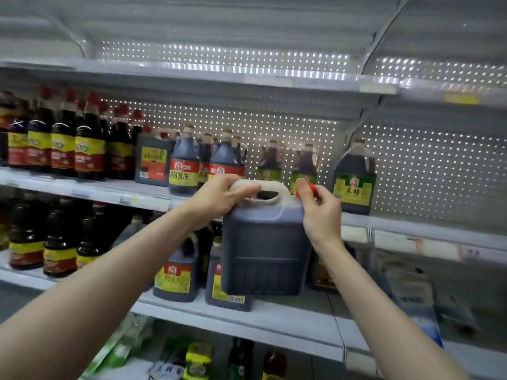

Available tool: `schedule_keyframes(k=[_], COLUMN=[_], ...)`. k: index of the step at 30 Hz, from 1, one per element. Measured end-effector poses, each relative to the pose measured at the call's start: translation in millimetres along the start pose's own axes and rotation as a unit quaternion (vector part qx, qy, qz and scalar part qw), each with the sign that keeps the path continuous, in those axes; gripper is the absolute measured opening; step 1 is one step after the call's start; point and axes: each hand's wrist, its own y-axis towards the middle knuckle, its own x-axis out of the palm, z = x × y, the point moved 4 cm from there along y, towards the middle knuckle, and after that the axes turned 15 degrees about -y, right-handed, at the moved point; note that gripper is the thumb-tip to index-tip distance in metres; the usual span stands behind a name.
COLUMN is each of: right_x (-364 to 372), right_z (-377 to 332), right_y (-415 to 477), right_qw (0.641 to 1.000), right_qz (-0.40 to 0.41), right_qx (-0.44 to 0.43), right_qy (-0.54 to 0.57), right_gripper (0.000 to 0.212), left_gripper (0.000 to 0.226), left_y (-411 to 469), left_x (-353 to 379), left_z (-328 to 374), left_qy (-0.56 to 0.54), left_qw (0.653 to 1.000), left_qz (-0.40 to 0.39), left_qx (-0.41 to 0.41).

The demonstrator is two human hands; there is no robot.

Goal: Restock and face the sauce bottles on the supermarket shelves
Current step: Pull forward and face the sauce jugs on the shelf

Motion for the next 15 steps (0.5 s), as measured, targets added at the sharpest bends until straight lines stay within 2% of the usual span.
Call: schedule_keyframes(k=[6, 11, 15], right_x=[5, 34, 71], right_z=[-46, -68, -89], right_y=[43, 65, 68], right_qw=[0.998, 0.996, 0.994], right_qz=[0.025, 0.048, 0.052], right_qx=[-0.054, -0.081, -0.091], right_qy=[-0.015, -0.011, -0.012], right_gripper=[0.025, 0.030, 0.034], left_gripper=[0.047, 0.026, 0.035], left_y=[33, 46, 47], left_x=[-31, -65, -107], left_z=[41, 54, 49], left_qy=[-0.031, -0.046, -0.051], left_qw=[0.999, 0.997, 0.996], left_qz=[0.015, 0.023, 0.024], left_qx=[0.039, 0.053, 0.063])
